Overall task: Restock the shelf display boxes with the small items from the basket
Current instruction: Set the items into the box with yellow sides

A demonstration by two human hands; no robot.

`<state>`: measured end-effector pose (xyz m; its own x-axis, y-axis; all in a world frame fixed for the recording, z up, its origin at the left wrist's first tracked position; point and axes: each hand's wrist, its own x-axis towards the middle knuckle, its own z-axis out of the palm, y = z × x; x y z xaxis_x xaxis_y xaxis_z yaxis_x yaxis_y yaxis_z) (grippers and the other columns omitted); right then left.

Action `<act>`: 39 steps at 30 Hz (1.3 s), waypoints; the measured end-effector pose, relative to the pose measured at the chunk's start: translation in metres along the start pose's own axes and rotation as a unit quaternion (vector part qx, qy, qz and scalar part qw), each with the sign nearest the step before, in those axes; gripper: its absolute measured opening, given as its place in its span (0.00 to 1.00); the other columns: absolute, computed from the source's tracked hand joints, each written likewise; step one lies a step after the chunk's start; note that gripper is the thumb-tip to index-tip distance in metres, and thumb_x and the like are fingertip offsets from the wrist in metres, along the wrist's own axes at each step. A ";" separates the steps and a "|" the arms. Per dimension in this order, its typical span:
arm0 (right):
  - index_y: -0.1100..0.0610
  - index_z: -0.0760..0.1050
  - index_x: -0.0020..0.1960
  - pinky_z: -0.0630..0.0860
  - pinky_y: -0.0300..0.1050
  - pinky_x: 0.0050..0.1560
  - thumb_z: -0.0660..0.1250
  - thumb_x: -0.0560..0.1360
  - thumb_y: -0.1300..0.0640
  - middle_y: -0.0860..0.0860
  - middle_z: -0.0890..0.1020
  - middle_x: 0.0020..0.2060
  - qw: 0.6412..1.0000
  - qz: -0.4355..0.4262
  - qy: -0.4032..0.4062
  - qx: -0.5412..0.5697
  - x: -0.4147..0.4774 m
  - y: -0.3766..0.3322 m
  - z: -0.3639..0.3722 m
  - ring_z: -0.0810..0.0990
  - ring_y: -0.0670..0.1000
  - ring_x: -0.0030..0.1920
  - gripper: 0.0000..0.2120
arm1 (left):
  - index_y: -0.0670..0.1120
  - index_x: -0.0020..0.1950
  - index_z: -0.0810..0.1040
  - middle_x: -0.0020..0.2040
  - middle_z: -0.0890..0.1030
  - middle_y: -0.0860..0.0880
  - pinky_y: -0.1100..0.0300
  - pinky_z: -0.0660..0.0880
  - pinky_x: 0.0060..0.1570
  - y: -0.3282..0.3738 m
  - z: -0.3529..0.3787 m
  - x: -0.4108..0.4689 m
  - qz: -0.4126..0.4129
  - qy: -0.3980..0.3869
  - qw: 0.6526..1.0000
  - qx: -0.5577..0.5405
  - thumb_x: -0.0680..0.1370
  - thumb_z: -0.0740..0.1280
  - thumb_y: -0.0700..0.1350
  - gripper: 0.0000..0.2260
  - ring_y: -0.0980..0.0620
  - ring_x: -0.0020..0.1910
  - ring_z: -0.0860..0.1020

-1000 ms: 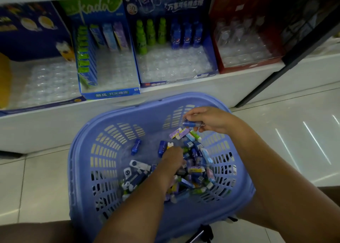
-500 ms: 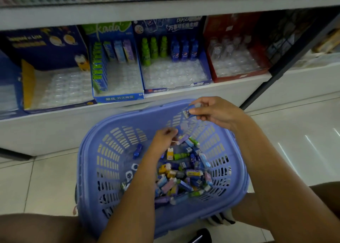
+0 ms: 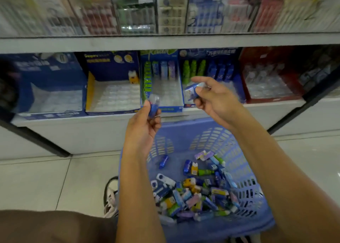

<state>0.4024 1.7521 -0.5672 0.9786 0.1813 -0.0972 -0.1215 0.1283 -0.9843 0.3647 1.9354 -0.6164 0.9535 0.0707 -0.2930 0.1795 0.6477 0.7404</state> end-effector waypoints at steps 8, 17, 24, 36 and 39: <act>0.56 0.66 0.54 0.75 0.34 0.32 0.62 0.78 0.64 0.52 0.76 0.40 0.973 -0.065 0.011 -0.222 0.061 -0.003 0.092 0.78 0.43 0.29 0.07 | 0.42 0.44 0.76 0.33 0.78 0.49 0.69 0.68 0.28 0.047 -0.036 -0.005 0.095 0.076 0.992 -0.037 0.80 0.61 0.44 0.09 0.59 0.26 0.69; 0.69 0.76 0.57 0.80 0.40 0.42 0.63 0.77 0.64 0.63 0.80 0.48 0.935 -0.059 -0.024 -0.349 0.131 -0.010 0.188 0.80 0.55 0.42 0.11 | 0.41 0.44 0.73 0.35 0.74 0.48 0.68 0.65 0.26 0.075 -0.071 0.001 0.113 0.118 0.984 -0.073 0.82 0.58 0.41 0.09 0.58 0.26 0.66; 0.63 0.76 0.58 0.73 0.45 0.58 0.62 0.78 0.61 0.59 0.81 0.53 0.860 -0.144 -0.069 -0.485 0.164 0.014 0.208 0.78 0.56 0.55 0.11 | 0.41 0.46 0.74 0.37 0.76 0.50 0.65 0.72 0.32 0.074 -0.096 0.007 0.144 0.125 0.974 -0.121 0.82 0.58 0.41 0.08 0.57 0.30 0.72; 0.59 0.75 0.60 0.65 0.39 0.46 0.62 0.78 0.56 0.57 0.78 0.57 0.730 -0.232 -0.137 -0.628 0.194 0.035 0.218 0.76 0.56 0.56 0.13 | 0.41 0.51 0.76 0.43 0.81 0.46 0.64 0.75 0.36 0.065 -0.109 0.013 0.127 0.108 0.976 -0.143 0.82 0.56 0.38 0.09 0.54 0.34 0.76; 0.60 0.75 0.60 0.65 0.39 0.45 0.62 0.78 0.57 0.57 0.78 0.58 0.729 -0.221 -0.143 -0.632 0.197 0.033 0.218 0.76 0.56 0.56 0.13 | 0.41 0.51 0.77 0.44 0.82 0.46 0.64 0.75 0.37 0.065 -0.109 0.014 0.126 0.106 0.977 -0.138 0.82 0.56 0.38 0.10 0.54 0.35 0.77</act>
<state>0.5553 2.0042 -0.5868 0.7795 0.6135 0.1267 0.6217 -0.7325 -0.2775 0.3629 2.0612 -0.6389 0.8816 0.3918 -0.2631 -0.1553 0.7673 0.6222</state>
